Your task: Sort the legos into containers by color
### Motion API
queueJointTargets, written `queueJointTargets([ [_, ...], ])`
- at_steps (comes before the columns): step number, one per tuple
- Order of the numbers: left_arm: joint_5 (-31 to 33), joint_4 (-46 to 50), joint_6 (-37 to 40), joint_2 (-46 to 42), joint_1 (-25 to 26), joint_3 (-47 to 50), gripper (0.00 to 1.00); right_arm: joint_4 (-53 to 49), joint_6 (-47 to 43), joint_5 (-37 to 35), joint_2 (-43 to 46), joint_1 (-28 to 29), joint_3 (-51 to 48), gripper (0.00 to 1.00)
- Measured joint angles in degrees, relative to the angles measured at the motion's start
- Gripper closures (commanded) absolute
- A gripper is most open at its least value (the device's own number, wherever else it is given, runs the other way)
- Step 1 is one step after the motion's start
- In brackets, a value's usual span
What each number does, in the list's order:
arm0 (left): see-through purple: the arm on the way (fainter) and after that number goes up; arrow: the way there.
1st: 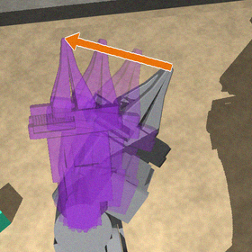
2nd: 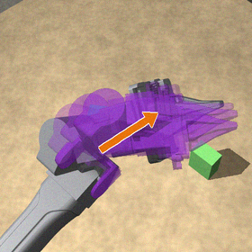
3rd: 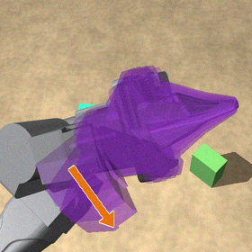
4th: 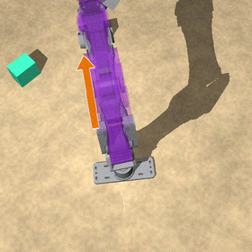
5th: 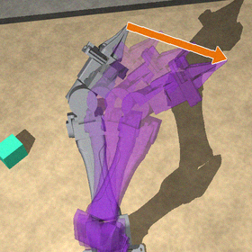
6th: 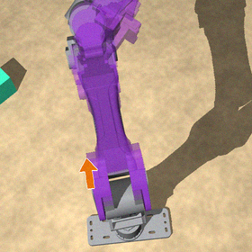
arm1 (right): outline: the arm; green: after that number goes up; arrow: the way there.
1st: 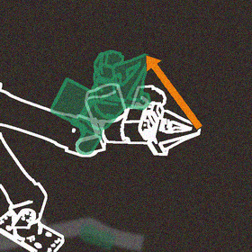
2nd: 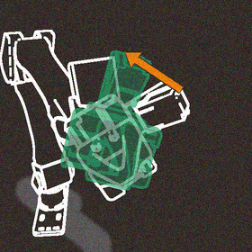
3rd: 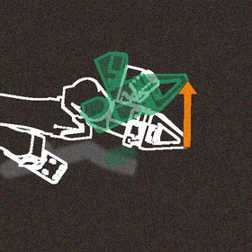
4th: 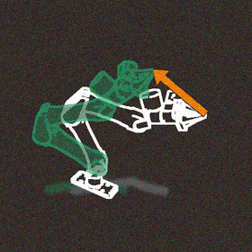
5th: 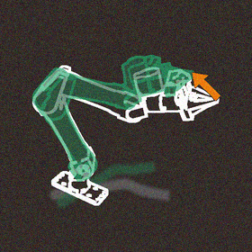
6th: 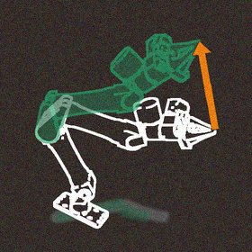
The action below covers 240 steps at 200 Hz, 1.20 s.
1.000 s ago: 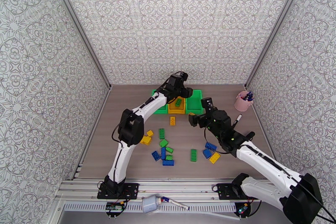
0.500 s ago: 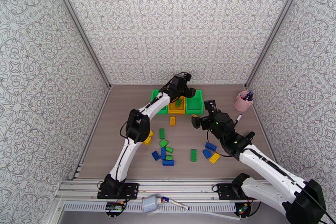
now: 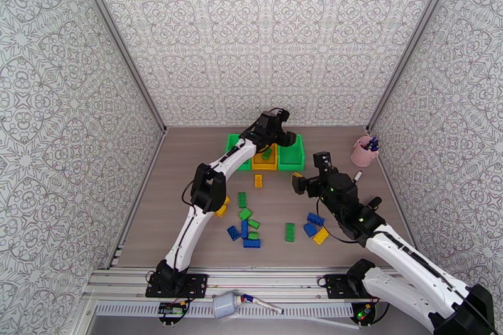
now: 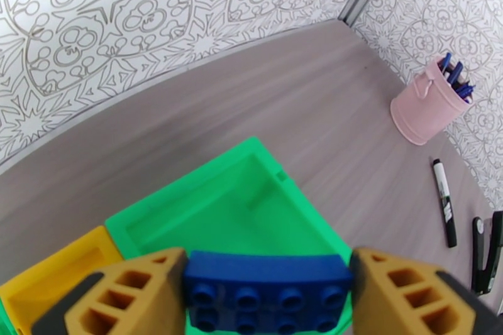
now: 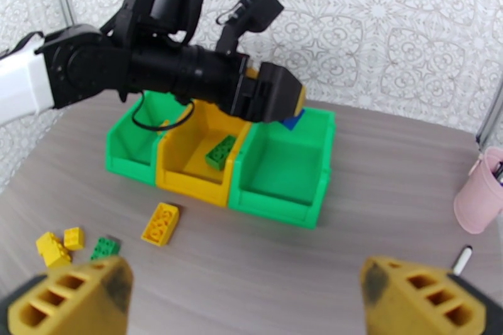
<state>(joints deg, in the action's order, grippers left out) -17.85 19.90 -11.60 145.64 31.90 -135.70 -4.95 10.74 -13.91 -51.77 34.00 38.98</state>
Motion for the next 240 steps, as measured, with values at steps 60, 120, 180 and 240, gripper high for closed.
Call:
queueJointTargets([
  [60,-0.6,-0.5,2.5,-2.3,0.0,4.3,0.04,-0.2,2.0,-1.2,-1.2,0.0,-0.3,0.0],
  [120,-2.3,-7.7,5.4,-23.4,0.0,32.9,0.0,-8.5,11.2,-8.1,-3.1,-0.5,-0.3,0.0],
  [180,-8.9,-14.6,11.1,-41.5,0.2,52.7,0.0,-24.3,27.5,-10.7,-5.6,-0.6,-0.3,0.01],
  [240,-14.5,-9.7,23.4,-48.9,2.6,60.5,0.0,-31.7,37.7,-7.6,-11.0,-0.6,-0.3,0.01],
])
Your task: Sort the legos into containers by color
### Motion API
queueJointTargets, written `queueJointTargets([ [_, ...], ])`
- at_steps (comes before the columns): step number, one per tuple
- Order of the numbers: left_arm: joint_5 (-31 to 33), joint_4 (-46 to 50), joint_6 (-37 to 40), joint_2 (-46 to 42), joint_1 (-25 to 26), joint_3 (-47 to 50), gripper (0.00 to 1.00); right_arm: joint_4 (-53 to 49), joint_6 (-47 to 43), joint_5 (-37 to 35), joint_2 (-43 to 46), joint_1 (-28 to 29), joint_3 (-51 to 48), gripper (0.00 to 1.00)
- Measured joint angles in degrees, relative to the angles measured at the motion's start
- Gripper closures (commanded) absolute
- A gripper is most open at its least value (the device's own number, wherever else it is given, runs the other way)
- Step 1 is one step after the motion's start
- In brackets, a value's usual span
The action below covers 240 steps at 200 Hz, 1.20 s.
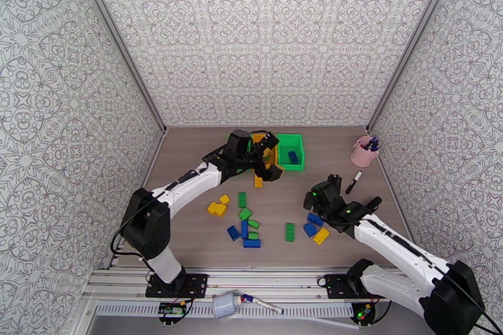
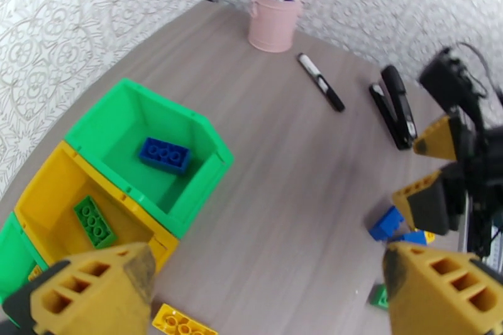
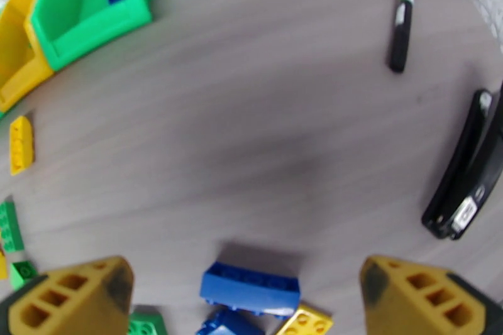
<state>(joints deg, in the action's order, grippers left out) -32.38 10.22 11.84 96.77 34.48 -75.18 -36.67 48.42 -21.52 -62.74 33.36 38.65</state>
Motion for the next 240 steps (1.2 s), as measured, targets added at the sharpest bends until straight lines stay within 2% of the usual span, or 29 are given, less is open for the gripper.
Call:
queueJointTargets([
  [44,-3.9,3.4,7.9,-2.5,3.0,3.6,0.0,-0.1,3.5,4.3,-4.7,0.0,-0.1,0.01],
  [112,-7.1,4.2,12.0,-2.6,3.8,6.3,0.0,2.0,5.0,8.7,-12.4,0.0,-0.7,0.03],
  [171,-8.4,3.1,12.9,-2.7,3.8,8.6,0.0,4.4,4.7,10.9,-17.0,0.0,-0.6,0.22],
  [203,-8.3,2.5,12.8,-3.4,3.8,9.2,0.0,4.3,3.9,11.2,-18.4,-0.2,0.0,0.37],
  [240,-7.4,-0.9,11.0,-6.9,3.8,14.0,0.0,4.5,3.0,11.5,-18.4,-0.2,0.6,0.41],
])
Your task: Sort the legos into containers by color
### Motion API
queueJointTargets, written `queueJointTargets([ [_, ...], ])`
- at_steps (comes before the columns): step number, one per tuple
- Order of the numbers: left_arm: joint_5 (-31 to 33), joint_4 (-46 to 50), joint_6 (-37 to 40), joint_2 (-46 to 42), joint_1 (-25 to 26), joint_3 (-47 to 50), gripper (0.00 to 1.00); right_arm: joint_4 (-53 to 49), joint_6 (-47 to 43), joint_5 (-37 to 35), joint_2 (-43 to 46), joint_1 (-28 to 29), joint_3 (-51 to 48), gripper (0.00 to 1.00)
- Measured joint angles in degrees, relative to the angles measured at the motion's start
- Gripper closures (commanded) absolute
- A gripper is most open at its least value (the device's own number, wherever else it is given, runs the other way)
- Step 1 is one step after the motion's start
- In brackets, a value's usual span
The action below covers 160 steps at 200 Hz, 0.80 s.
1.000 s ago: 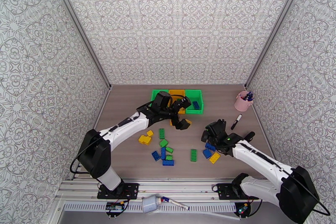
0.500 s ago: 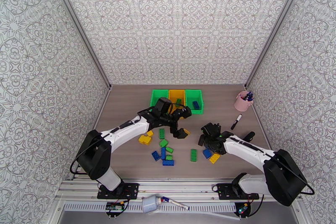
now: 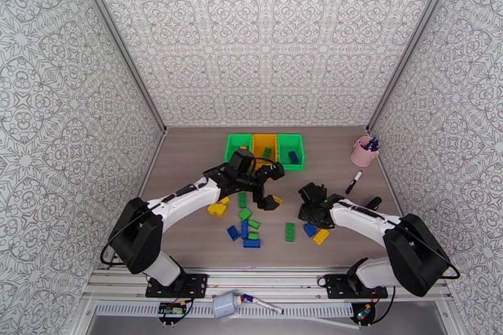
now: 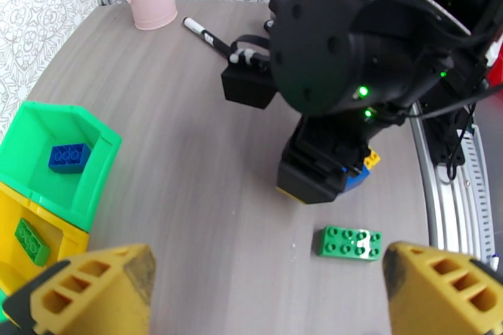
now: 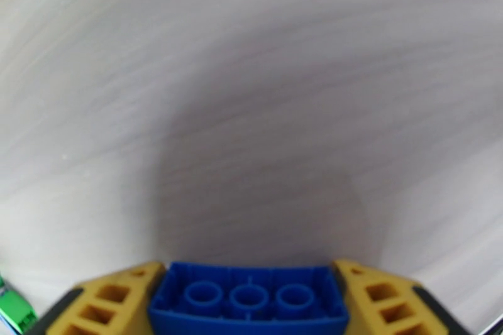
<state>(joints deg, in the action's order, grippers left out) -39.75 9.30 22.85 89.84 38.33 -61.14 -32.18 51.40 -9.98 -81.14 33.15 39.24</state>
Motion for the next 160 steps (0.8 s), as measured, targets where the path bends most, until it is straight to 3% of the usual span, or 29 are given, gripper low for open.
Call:
queueJointTargets([
  [44,5.5,-9.7,-6.9,-7.0,0.2,9.9,0.0,0.5,-4.0,-1.8,1.2,0.0,4.5,0.43],
  [82,11.4,-15.8,-11.1,-10.6,0.2,13.4,0.0,3.8,-9.8,-4.8,0.1,-0.8,14.1,0.43],
  [160,20.1,-19.6,-13.1,-13.6,-0.2,16.3,0.0,12.0,-23.2,-5.1,-19.1,-6.6,35.8,0.42],
])
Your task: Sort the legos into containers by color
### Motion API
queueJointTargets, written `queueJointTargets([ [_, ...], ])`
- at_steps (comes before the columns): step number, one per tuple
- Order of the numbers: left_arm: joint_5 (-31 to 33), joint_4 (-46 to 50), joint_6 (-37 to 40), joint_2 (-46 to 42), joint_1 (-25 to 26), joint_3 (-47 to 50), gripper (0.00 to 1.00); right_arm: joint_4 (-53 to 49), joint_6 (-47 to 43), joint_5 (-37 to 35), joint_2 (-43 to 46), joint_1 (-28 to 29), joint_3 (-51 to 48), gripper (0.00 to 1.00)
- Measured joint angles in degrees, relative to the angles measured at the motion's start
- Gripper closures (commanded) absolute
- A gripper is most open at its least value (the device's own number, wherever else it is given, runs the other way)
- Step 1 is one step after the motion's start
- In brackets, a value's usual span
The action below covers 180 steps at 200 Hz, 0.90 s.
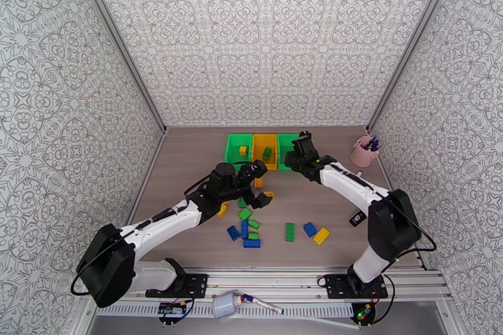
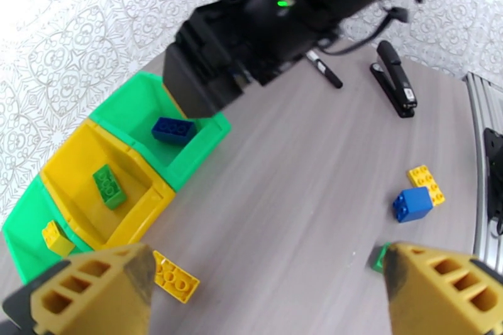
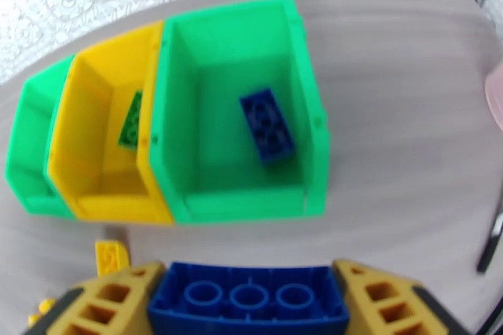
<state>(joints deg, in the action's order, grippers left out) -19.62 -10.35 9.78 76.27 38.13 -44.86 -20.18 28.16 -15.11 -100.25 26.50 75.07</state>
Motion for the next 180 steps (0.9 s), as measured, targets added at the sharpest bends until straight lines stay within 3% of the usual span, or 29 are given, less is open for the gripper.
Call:
queueJointTargets([
  [47,3.0,-1.3,-0.8,0.0,0.0,0.5,0.0,1.3,-5.0,2.1,-12.7,-2.7,11.3,0.39],
  [81,6.8,-0.2,-2.2,-0.1,-0.3,1.5,0.0,1.7,-7.0,2.9,-17.4,-3.3,16.0,0.29],
  [119,10.5,3.9,-5.3,-2.0,-1.6,1.6,0.0,4.6,-9.0,4.1,-16.5,-3.3,15.0,0.13],
  [180,16.3,13.7,-14.2,-2.7,-5.9,-0.2,0.0,11.3,-13.3,10.0,-2.5,-3.3,1.4,0.09],
])
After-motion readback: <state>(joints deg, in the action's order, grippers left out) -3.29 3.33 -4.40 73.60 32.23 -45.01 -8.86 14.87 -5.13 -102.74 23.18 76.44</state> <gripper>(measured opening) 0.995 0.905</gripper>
